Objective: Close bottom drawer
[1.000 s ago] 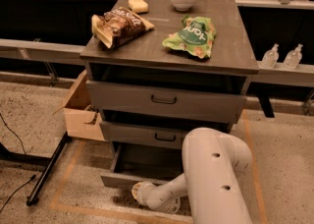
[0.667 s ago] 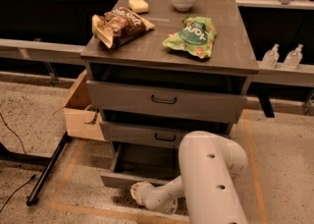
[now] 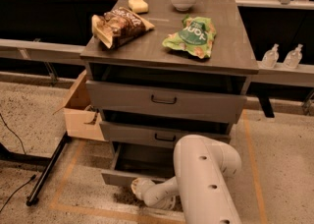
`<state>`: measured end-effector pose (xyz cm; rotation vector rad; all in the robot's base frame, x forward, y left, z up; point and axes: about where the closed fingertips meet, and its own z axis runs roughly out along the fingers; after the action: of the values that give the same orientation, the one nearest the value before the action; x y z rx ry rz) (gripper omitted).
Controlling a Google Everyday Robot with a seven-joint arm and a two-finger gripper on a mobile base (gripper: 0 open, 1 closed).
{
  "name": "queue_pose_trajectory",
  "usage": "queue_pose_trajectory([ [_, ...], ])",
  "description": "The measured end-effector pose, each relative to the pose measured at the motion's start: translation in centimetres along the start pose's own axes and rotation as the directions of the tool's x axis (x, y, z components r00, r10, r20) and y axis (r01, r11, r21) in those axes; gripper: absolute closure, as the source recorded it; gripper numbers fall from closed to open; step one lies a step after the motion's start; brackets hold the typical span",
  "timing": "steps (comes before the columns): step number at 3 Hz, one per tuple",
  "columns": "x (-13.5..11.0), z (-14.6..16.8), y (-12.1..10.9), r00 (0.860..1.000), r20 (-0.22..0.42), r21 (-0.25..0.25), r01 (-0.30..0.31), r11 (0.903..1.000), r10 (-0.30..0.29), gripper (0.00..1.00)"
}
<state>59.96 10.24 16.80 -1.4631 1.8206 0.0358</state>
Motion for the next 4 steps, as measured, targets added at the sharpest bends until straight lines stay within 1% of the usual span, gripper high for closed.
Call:
queue_pose_trajectory([
  [1, -0.2, 1.3, -2.4, 0.999, 0.010, 0.046, 0.032, 0.9985, -0.032, 1.00],
  [2, -1.0, 2.2, -4.8, 0.998, 0.027, 0.094, 0.057, 0.9939, -0.059, 1.00],
  [3, -1.8, 2.9, -6.5, 0.996, 0.041, 0.130, 0.078, 0.9884, -0.084, 1.00],
  [4, -2.7, 3.8, -7.7, 0.993, 0.056, 0.157, 0.093, 0.9833, -0.103, 1.00],
])
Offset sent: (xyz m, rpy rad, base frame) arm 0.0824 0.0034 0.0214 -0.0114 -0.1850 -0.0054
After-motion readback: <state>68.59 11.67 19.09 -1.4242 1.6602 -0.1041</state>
